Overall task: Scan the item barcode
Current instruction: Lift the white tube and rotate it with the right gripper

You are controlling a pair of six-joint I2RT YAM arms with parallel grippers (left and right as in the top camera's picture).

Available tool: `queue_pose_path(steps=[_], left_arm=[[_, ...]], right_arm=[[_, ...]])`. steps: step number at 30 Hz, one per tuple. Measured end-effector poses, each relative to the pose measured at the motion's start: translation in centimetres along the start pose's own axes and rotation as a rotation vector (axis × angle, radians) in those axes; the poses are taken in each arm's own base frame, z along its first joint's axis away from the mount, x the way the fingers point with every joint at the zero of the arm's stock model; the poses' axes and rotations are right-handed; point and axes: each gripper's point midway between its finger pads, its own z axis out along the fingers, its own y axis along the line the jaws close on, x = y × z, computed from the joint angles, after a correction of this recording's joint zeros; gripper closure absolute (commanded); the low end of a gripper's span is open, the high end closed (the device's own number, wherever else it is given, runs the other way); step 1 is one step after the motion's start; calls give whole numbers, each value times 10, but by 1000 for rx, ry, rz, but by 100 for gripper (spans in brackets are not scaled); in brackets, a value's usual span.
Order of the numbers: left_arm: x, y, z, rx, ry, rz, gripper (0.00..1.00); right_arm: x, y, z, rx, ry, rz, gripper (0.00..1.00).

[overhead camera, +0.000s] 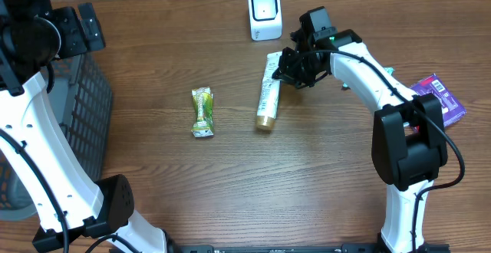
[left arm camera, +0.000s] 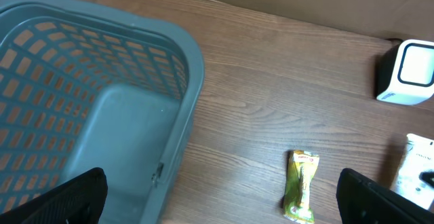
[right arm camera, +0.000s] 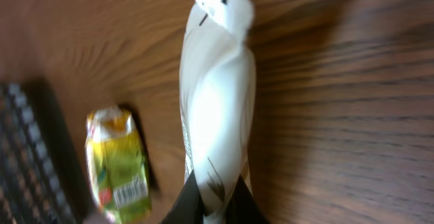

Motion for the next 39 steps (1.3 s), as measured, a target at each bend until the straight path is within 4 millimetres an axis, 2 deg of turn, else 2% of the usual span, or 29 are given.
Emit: queue_pose_path(steps=[4,7,11,15,19,24,27,36,39], left_arm=[[0,0,0,0,0,0,1],[0,0,0,0,0,0,0],[0,0,0,0,0,0,0],[0,0,0,0,0,0,0],[0,0,0,0,0,0,0],[0,0,0,0,0,0,0],[0,0,0,0,0,0,0],[0,0,0,0,0,0,0],[0,0,0,0,0,0,0]], right_arm=[[7,-24,9,82,-3,65,67],[12,-32,9,116,10,73,55],[23,-46,3,169,62,69,54],[30,-62,-13,216,114,77,54],[46,-81,-30,272,191,94,55],[69,-90,-35,374,258,58,55],[80,-89,-31,423,274,15,55],[117,-96,0,490,313,-52,56],[121,-81,12,456,299,-92,56]])
